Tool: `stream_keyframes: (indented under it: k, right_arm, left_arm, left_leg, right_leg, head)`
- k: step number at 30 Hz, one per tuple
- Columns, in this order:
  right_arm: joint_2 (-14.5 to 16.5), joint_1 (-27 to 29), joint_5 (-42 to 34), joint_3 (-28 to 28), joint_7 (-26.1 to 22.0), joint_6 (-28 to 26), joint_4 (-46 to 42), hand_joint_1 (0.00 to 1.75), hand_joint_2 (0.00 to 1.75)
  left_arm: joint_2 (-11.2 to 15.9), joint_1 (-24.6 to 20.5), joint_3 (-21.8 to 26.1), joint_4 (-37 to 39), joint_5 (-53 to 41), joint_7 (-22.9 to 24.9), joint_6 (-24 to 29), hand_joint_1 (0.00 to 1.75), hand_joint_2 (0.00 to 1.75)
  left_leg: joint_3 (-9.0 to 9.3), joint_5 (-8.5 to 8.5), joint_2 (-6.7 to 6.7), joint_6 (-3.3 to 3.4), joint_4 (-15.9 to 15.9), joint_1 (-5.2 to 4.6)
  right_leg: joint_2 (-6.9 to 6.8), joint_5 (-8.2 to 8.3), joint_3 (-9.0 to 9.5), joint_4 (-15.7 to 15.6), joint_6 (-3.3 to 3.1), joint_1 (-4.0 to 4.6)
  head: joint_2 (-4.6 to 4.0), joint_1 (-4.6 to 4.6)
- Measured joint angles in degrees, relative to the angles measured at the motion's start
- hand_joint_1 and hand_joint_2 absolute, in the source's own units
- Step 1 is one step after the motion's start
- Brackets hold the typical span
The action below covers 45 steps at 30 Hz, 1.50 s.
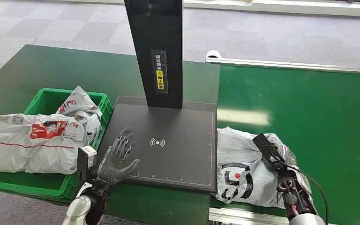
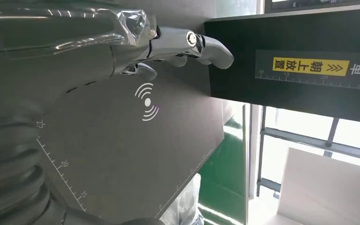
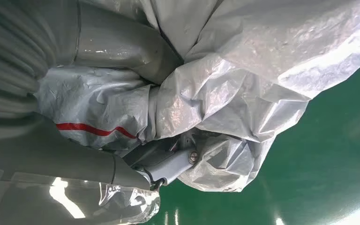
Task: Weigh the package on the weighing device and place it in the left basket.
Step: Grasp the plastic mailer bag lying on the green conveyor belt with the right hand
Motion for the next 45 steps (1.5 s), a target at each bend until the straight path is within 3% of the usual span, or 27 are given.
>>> stream_keyframes:
  k: [8, 11, 13, 17, 23, 45]
  right_arm:
    - [0.0, 0.01, 0.05, 0.0, -0.63, 0.06, 0.04, 1.71, 1.75]
    - [0.19, 0.57, -1.43, -0.01, -4.19, -0.52, -1.03, 1.71, 1.75]
    - [0.7, 2.26, -3.09, 0.13, -6.15, -0.34, -5.28, 1.73, 1.75]
    - [1.69, 5.48, -5.13, 0.68, -4.71, 1.0, -15.38, 1.75, 1.75]
    - [2.21, 7.81, -7.4, 0.27, -4.71, -3.13, -22.94, 1.75, 1.75]
    - [2.34, 7.88, -8.3, -1.28, -6.46, -4.17, -24.13, 1.75, 1.75]
  left_arm:
    - [-0.02, 0.04, 0.02, 0.0, 0.94, 0.38, -0.62, 0.0, 1.75]
    - [-0.01, 0.25, 0.02, -0.18, 0.94, 0.37, -0.42, 0.0, 1.75]
    - [-0.01, 0.8, 0.09, -0.75, 0.94, 0.34, -0.27, 0.0, 1.75]
    - [-0.02, 1.73, 0.4, -1.84, 0.89, 0.3, -0.26, 0.0, 1.75]
    - [-0.09, 2.43, 0.78, -2.8, 0.51, 0.3, -0.3, 0.0, 1.75]
    - [-0.41, 2.53, 1.5, -3.34, 0.32, 0.3, -0.52, 0.0, 1.75]
  left_leg:
    - [0.01, 0.0, 0.0, 0.0, 0.0, 0.0]
    - [-0.01, 0.0, -0.01, 0.0, 0.0, 0.0]
    - [-0.03, 0.0, 0.02, 0.0, 0.0, 0.0]
    - [-0.04, -0.01, 0.05, -0.01, -0.01, 0.01]
    - [-0.05, 0.0, 0.05, 0.0, -0.02, 0.01]
    - [-0.04, 0.0, 0.02, 0.0, -0.01, 0.0]
  right_leg:
    - [0.0, 0.0, 0.02, 0.0, 0.0, 0.0]
    - [0.0, 0.01, 0.02, 0.0, 0.0, 0.0]
    - [0.02, 0.01, -0.01, 0.0, 0.0, 0.0]
    - [0.06, 0.0, -0.08, 0.0, 0.0, 0.01]
    - [0.06, 0.0, -0.07, 0.0, 0.0, 0.01]
    - [0.05, 0.01, -0.06, 0.0, 0.0, 0.0]
  head:
    - [0.01, 0.0]
    - [0.0, 0.01]
    - [-0.01, -0.01]
    - [0.01, -0.02]
    - [0.01, -0.01]
    - [0.01, -0.01]
